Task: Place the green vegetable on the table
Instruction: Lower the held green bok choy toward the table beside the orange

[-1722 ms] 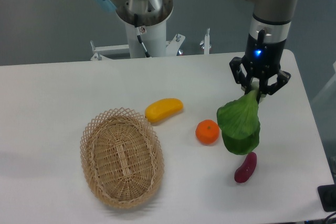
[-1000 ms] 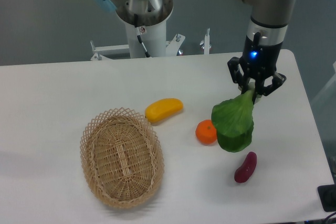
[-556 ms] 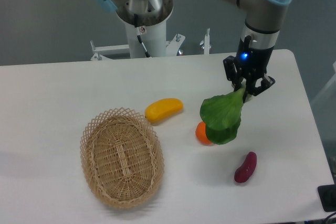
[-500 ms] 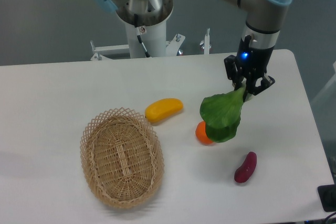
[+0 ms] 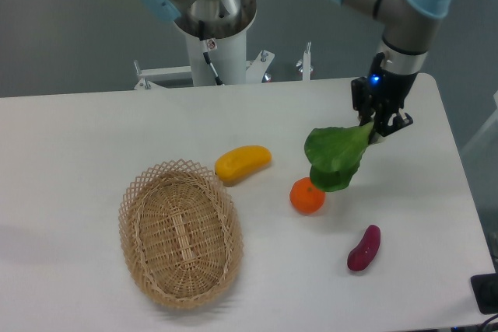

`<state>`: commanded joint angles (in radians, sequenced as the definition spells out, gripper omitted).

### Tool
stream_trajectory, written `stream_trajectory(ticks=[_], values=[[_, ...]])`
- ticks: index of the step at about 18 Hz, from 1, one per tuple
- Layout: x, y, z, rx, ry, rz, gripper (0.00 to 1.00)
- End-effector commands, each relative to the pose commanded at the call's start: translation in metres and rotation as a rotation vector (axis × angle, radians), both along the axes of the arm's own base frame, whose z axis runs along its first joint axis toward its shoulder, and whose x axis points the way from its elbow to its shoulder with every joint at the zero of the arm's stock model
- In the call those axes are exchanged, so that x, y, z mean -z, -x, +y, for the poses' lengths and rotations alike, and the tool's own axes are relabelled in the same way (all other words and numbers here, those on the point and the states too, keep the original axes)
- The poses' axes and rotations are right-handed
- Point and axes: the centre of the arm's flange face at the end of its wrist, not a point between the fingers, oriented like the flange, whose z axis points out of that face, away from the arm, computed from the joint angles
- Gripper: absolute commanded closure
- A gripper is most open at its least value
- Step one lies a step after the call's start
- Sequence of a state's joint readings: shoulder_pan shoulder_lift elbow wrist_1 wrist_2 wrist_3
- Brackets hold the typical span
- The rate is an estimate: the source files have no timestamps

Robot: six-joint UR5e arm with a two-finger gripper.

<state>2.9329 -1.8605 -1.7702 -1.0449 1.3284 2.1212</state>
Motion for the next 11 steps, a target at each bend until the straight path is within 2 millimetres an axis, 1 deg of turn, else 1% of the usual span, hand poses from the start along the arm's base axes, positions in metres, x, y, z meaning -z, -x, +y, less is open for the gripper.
stream_trajectory(ticks=[2, 3, 5, 6, 8, 11], values=[[0.023, 0.006, -0.008, 0.029, 0.018, 0.020, 0.78], [0.029, 0.007, -0.013, 0.037, 0.022, 0.034, 0.78], [0.050, 0.002, -0.022, 0.056, 0.024, 0.030, 0.78], [0.060, 0.000, -0.023, 0.071, 0.023, 0.042, 0.78], [0.070, -0.006, -0.025, 0.076, 0.023, 0.055, 0.78], [0.072, -0.005, -0.032, 0.065, 0.024, 0.050, 0.78]])
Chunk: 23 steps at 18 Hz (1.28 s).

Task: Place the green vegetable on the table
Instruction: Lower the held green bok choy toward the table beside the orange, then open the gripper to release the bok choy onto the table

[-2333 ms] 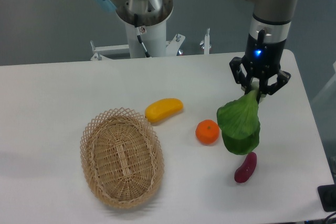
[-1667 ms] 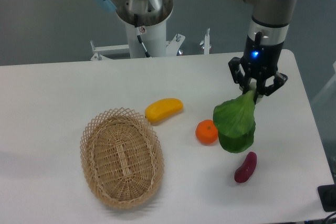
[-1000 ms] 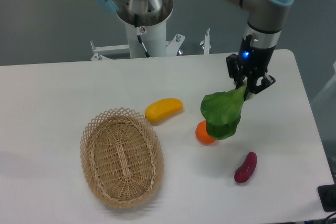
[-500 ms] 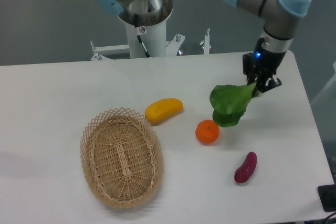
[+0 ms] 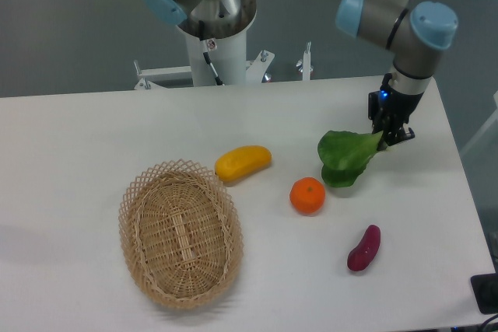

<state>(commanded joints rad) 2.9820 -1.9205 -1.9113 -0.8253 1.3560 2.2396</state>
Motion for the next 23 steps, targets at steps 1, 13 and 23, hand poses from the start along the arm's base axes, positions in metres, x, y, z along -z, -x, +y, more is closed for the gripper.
stream_trajectory(ticks=[1, 13, 23], values=[[0.000, 0.000, -0.001, -0.002, 0.000, 0.000, 0.78], [-0.006, 0.003, 0.000, -0.019, -0.009, 0.012, 0.00], [-0.084, 0.010, 0.048, -0.136, -0.006, 0.145, 0.00]])
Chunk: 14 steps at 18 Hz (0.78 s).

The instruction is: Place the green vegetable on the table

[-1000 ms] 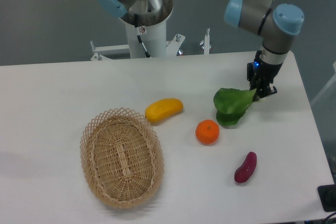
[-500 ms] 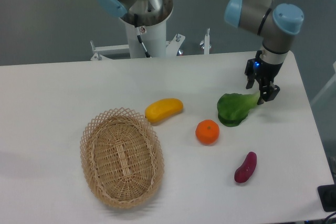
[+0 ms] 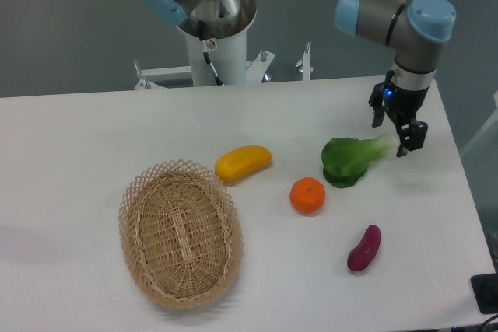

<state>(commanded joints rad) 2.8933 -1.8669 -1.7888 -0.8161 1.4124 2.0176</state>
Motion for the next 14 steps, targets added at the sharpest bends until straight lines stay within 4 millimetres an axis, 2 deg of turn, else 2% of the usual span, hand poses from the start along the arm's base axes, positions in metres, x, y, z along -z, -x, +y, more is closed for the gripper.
stream_trajectory(ticks=[2, 3, 4, 5, 7, 10, 12, 14], values=[[-0.039, 0.000, 0.040, -0.068, 0.049, 0.071, 0.00], [-0.051, -0.009, 0.065, -0.120, 0.053, 0.077, 0.00], [-0.056, -0.017, 0.082, -0.195, 0.043, 0.073, 0.00], [-0.054, -0.023, 0.090, -0.269, 0.021, 0.056, 0.00], [-0.063, -0.030, 0.104, -0.345, -0.028, 0.046, 0.00], [-0.080, -0.047, 0.115, -0.369, -0.045, 0.061, 0.00], [-0.103, -0.055, 0.116, -0.471, -0.112, 0.056, 0.00], [-0.134, -0.051, 0.118, -0.586, -0.177, 0.077, 0.00]])
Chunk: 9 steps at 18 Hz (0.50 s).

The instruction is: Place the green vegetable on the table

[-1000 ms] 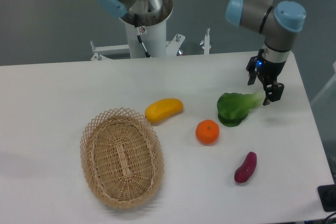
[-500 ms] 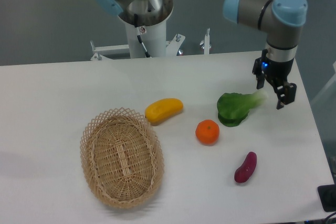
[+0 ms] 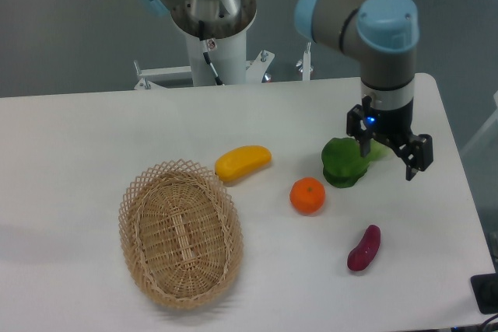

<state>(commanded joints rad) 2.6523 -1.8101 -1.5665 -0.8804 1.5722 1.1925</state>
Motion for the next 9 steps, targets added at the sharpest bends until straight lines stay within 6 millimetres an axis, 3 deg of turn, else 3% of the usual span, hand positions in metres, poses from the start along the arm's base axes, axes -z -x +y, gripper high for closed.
stream_trajectory(ticks=[5, 9], values=[[-0.032, 0.005, -0.004, -0.025, 0.044, -0.094, 0.00], [-0.055, 0.011, -0.008, 0.083, 0.113, -0.127, 0.00]])
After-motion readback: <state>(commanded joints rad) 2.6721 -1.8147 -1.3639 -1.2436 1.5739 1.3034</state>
